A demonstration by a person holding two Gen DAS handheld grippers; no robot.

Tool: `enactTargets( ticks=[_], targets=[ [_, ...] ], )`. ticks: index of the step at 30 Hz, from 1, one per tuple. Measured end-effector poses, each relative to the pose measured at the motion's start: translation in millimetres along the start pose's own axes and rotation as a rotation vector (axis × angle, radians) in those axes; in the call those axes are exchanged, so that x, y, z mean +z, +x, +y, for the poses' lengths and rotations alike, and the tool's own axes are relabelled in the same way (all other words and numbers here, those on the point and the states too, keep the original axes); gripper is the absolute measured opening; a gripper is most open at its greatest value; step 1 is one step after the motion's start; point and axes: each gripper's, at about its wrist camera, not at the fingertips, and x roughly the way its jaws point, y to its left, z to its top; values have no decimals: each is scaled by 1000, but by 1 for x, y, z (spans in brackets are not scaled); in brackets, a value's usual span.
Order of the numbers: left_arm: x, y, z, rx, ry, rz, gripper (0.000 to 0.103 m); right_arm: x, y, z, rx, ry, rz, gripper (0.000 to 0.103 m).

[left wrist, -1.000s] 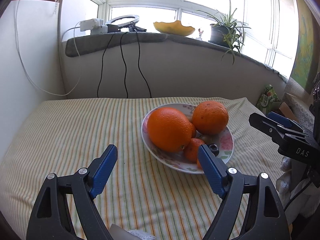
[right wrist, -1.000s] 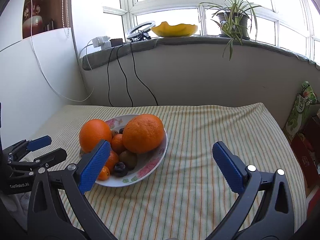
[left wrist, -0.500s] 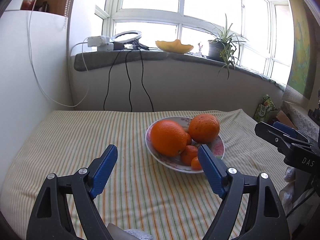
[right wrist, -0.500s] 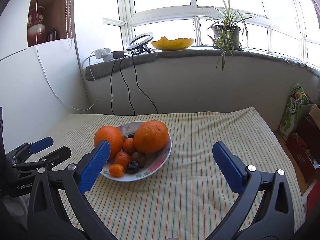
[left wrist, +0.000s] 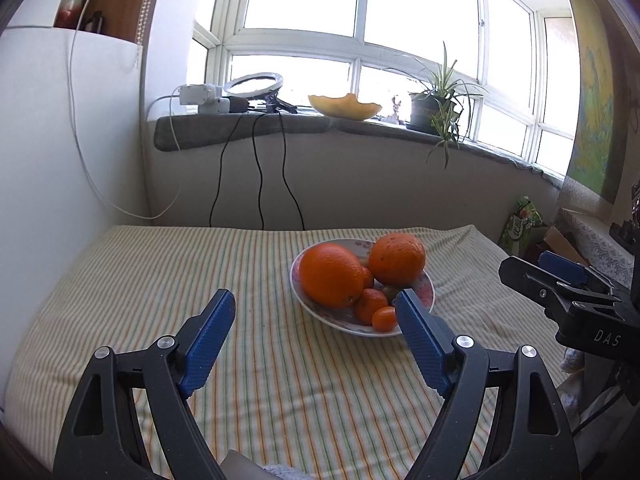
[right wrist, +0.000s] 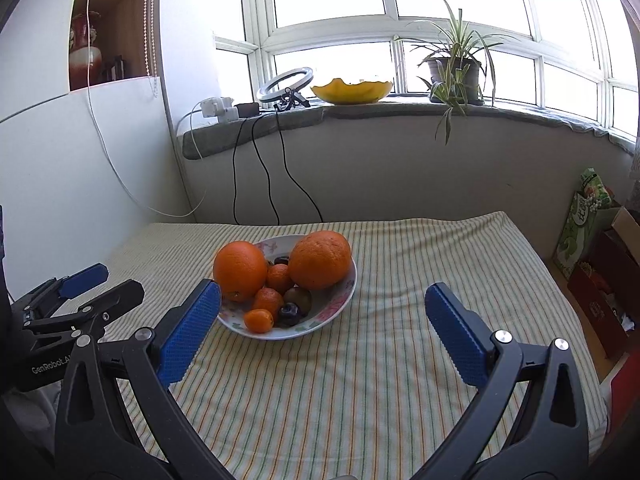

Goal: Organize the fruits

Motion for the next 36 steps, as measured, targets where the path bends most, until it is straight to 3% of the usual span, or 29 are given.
enactTargets(
  ticks=[36],
  targets=[
    [-5,8,-3,-3,6,19,82,-7,12,4,27,-2,32,103]
  ],
)
